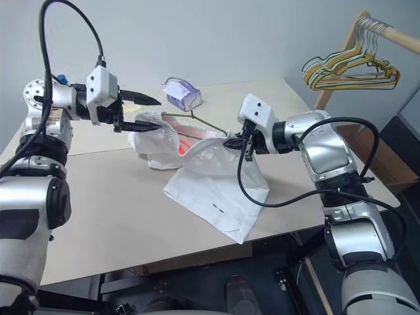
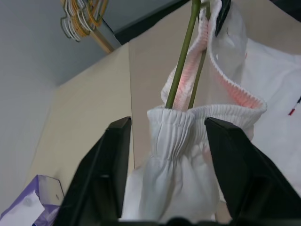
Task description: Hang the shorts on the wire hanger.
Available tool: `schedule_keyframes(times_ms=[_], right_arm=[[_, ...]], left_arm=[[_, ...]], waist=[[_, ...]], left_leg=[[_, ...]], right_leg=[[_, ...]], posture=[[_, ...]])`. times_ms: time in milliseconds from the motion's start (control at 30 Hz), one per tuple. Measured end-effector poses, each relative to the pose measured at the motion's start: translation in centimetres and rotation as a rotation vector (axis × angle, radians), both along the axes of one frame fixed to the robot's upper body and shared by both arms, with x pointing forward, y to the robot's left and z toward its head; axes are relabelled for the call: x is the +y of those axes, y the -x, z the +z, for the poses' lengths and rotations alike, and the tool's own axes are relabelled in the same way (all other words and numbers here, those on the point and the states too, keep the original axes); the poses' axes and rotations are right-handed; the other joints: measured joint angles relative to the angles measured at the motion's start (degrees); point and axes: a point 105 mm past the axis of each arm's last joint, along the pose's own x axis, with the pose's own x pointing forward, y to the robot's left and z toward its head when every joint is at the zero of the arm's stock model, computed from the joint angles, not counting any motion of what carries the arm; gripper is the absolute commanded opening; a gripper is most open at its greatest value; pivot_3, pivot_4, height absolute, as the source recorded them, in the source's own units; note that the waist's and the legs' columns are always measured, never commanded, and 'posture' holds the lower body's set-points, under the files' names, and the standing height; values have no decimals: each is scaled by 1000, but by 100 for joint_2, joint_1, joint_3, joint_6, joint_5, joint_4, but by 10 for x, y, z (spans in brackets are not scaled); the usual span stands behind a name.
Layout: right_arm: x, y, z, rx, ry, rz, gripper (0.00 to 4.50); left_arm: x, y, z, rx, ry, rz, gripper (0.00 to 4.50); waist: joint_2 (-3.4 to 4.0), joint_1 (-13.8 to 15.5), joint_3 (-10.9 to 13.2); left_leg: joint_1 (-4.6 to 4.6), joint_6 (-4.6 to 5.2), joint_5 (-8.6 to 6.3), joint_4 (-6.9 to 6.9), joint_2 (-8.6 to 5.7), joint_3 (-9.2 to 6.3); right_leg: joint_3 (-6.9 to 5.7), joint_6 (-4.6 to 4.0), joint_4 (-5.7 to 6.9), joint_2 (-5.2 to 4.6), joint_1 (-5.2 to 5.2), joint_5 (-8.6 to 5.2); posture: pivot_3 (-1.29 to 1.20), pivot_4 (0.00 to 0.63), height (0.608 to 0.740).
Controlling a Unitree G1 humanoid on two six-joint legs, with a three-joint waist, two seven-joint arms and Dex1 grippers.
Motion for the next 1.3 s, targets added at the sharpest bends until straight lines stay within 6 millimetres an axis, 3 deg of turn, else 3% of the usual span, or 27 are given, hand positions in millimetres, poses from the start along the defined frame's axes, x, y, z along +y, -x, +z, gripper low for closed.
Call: schedule_keyframes(times_ms=[67, 200, 300, 400, 567, 767, 1000, 1300], right_arm=[[-4, -1, 0, 4, -20, -36, 10], [-13, -1, -3, 31, -65, -115, 9], [-28, 2, -6, 81, -117, -268, 9], [-46, 8, -8, 131, -150, -437, 9], [-82, 25, -8, 267, -192, -755, 9], [-130, 34, -17, 271, -267, -1106, 9], [-163, 39, -22, 167, -373, -1524, 9], [-209, 57, 18, 3, -431, -1991, 9]], left_arm=[[2, -2, 11, -16, 93, 27, 4450], [13, -8, 36, -82, 249, 113, 4500], [20, -8, 43, -86, 359, 134, 4500], [21, 2, 30, -31, 421, 73, 4500], [0, 24, 4, 74, 511, -63, 4500], [-29, 47, -1, 81, 507, -151, 4500], [-41, 56, 4, 96, 579, -176, 4500], [-44, 60, 10, 122, 636, -192, 4500]], waist=[[0, 0, 0], [0, 1, 0], [0, 5, 0], [1, 5, -1], [1, -5, -1], [5, -53, -4], [57, -314, -32], [79, -545, -38]], left_leg=[[0, 0, 0, 0, 0, -1], [1, 0, 0, 0, 0, -3], [0, 0, 0, 2, 0, -5], [0, -1, 0, 7, 0, -5], [-6, 0, 0, 19, 2, -11], [1, 2, -1, 30, 0, -11], [1, 2, -1, 36, -2, -26], [16, 3, -2, 34, -6, -44]], right_leg=[[0, 0, 1, 0, 0, 0], [-1, 0, 0, -2, 1, 0], [-3, 0, 7, -4, 1, 0], [-3, 0, 10, -5, 2, 0], [-3, 0, 12, -4, 3, 0], [4, 0, -13, -3, 11, 0], [16, 1, -7, -2, 10, -1], [23, 2, -10, -1, 24, -1]], posture=[[-176, 0, 740], [-192, 0, 740], [-208, 0, 740], [-227, 0, 740], [-245, 0, 740], [-284, 0, 740], [-312, 0, 740], [-296, 0, 740]])
